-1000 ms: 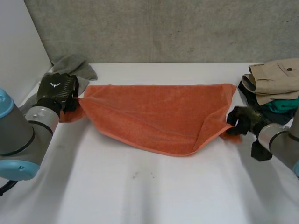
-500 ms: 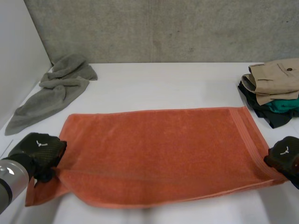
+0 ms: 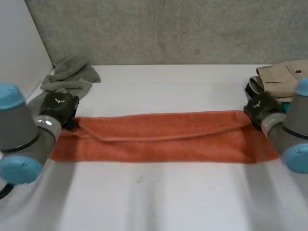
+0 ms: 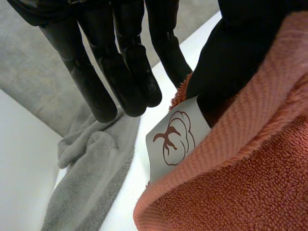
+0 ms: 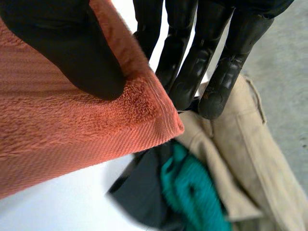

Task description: Fold the laundry.

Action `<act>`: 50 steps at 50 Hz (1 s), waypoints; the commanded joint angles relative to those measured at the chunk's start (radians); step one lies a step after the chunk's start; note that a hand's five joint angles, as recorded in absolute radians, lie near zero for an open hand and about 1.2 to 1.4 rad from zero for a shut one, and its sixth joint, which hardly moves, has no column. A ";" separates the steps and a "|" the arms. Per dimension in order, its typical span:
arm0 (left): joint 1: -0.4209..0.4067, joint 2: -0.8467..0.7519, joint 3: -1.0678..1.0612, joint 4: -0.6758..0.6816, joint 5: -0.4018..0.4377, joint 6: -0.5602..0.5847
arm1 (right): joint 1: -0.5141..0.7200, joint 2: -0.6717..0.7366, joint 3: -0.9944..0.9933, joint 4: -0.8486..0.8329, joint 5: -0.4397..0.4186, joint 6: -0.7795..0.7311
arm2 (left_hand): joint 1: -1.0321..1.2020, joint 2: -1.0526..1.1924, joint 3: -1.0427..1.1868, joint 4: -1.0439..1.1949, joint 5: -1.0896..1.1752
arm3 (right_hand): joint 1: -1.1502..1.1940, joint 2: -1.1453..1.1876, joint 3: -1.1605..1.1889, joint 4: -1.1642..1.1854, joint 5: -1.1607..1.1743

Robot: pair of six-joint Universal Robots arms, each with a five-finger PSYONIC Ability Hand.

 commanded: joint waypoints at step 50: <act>-0.036 -0.220 0.109 0.106 0.069 0.185 | 0.040 -0.119 0.276 -0.215 -0.114 0.391 | -0.899 -0.974 -0.971 -0.978 -0.922 | -0.823 -1.005 -1.011 -1.015 -0.997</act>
